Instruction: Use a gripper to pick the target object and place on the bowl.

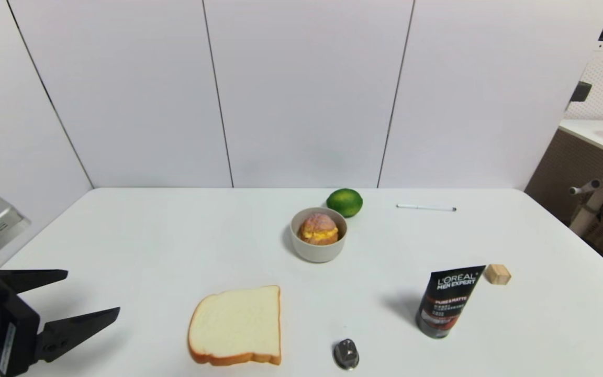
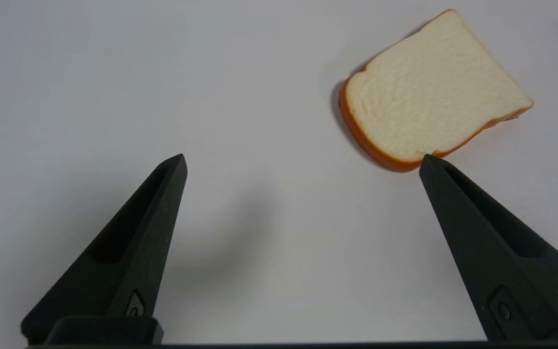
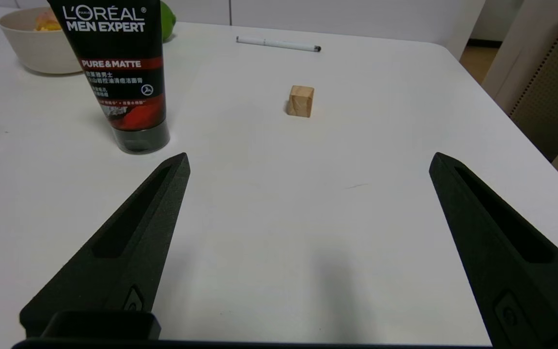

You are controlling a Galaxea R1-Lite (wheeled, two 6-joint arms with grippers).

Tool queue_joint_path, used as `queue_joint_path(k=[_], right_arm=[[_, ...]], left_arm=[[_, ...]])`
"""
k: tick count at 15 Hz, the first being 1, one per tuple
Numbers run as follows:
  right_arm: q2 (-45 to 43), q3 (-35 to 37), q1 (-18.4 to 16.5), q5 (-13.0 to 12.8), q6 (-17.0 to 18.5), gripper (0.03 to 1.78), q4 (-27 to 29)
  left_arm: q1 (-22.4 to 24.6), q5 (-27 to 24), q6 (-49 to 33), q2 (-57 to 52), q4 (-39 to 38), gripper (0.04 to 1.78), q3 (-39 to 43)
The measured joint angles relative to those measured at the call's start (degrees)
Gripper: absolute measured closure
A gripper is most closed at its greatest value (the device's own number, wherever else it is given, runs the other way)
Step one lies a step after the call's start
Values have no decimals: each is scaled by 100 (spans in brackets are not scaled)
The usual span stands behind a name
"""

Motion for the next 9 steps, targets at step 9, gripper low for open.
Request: queue_joint_path(k=[9], right_arm=[[0, 0, 0, -2, -2, 10, 2]], left_arm=[[1237, -2, -7, -1997, -1519, 11, 1736]])
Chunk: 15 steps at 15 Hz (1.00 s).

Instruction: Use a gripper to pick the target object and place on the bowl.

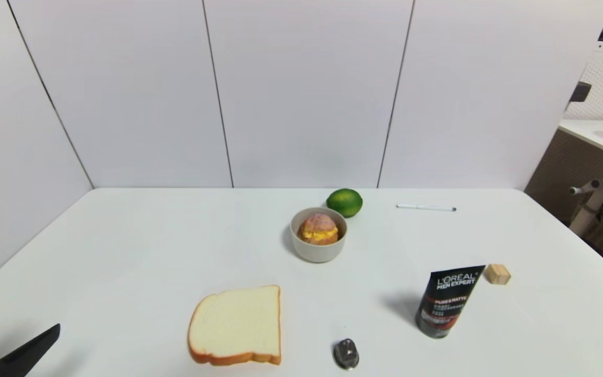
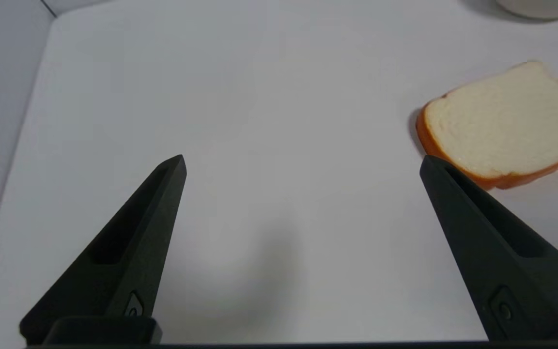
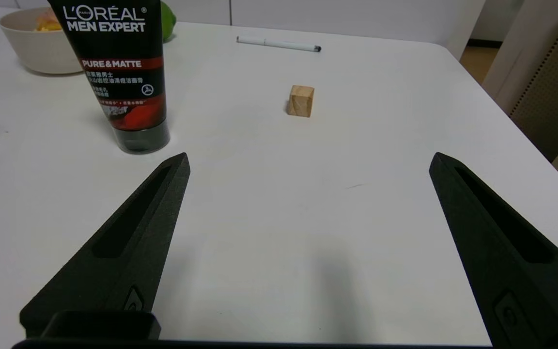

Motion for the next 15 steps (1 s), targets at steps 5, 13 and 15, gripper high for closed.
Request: queue_joint_path(k=[5, 13, 15], right_arm=[[0, 0, 0, 2, 0, 10, 0], [0, 0, 0, 2, 0, 10, -2], [0, 0, 0, 0, 0, 10, -2]], left_arm=[[110, 9, 13, -1303, -289, 11, 512], [-221, 575, 9, -3216, -272, 11, 1777], [-239, 656, -17, -3493, -200, 11, 2054]])
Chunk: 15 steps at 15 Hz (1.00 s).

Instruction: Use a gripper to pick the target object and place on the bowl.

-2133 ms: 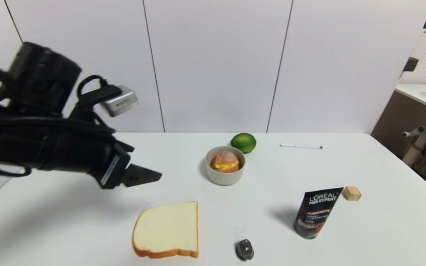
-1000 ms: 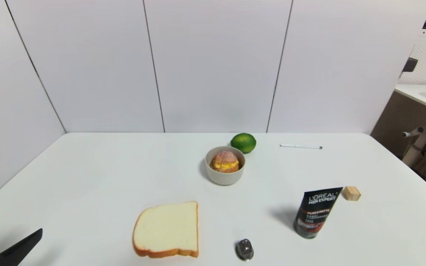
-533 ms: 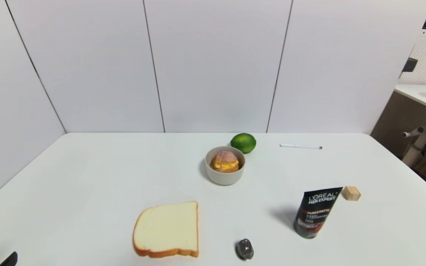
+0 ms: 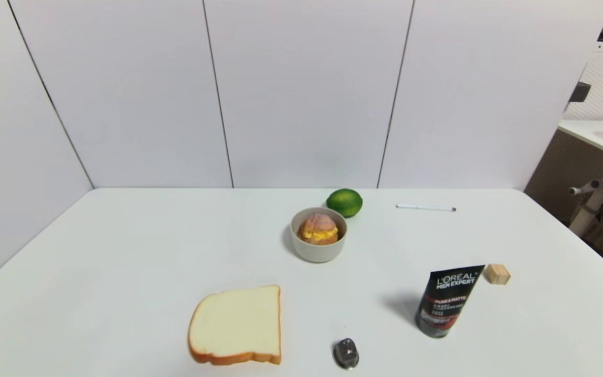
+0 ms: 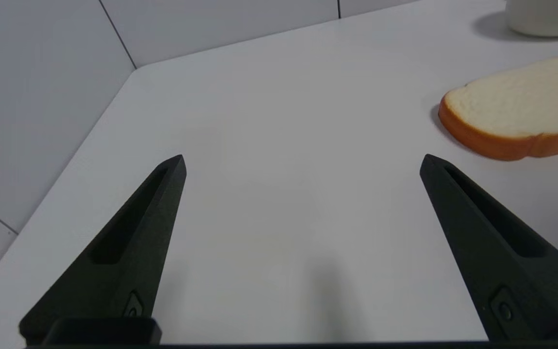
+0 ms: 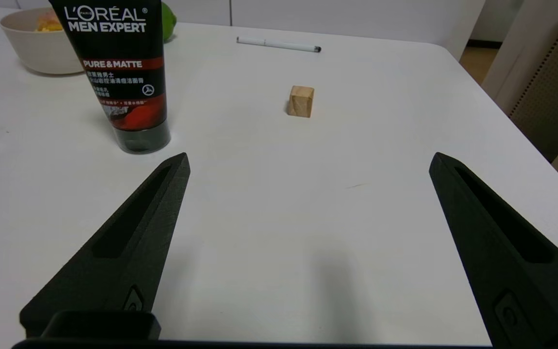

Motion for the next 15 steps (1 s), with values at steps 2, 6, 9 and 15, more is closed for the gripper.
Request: queue_joint_path(k=[2, 6, 9, 15], right_arm=[[0, 0, 0, 2, 2, 10, 0], [0, 0, 0, 2, 0, 10, 0], [0, 0, 0, 2, 0, 10, 0], [0, 0, 0, 2, 0, 10, 2]], left_arm=[[-2, 16, -112, -137, 30, 11, 73], [-6, 135, -347, -213, 38, 11, 99], [-4, 157, -483, -222, 49, 11, 104], [-6, 419, -1235, -222, 49, 11, 104]])
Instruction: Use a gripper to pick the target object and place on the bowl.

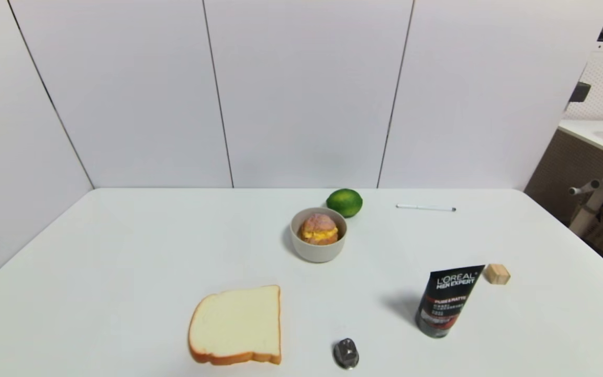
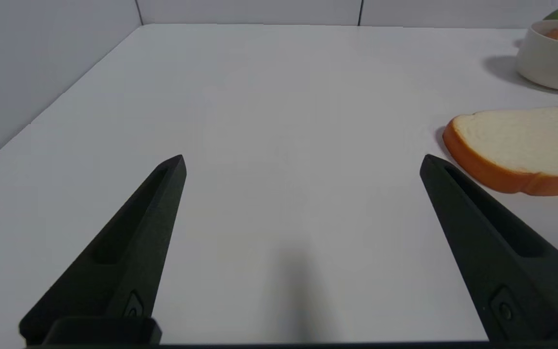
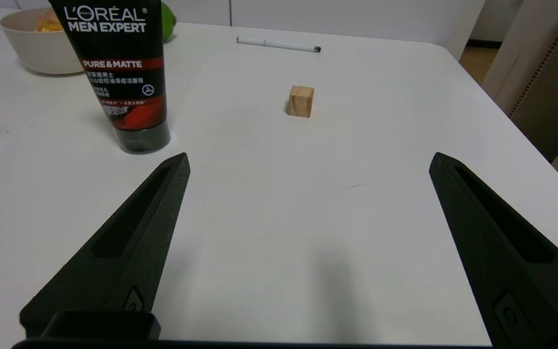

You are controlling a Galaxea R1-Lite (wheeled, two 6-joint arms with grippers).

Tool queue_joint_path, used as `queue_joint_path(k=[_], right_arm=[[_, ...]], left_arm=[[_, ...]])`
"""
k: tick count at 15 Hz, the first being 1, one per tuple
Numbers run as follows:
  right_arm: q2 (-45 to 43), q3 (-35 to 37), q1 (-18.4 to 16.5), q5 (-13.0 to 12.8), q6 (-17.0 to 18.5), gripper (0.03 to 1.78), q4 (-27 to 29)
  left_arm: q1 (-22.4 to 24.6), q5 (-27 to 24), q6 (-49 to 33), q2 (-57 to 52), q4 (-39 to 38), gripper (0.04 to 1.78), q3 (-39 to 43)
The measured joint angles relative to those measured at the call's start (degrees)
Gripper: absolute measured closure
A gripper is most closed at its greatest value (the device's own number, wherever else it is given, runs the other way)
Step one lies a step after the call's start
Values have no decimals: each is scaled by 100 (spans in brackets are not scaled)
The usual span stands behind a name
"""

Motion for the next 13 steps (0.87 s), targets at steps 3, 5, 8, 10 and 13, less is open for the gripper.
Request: queue_joint_path(k=[3, 5, 8, 10, 13], right_arm=[[0, 0, 0, 0, 2, 10, -2], [0, 0, 0, 9, -37, 10, 0], [0, 0, 0, 16, -146, 10, -20], [0, 0, 0, 17, -157, 10, -17], [0, 0, 0, 9, -56, 10, -5]], left_arm=[[2, 7, -7, 0, 0, 11, 0], [2, 5, -7, 0, -1, 11, 0], [0, 2, -7, 0, -1, 11, 0], [2, 0, -9, 0, -1, 11, 0], [0, 2, -7, 1, -1, 11, 0]])
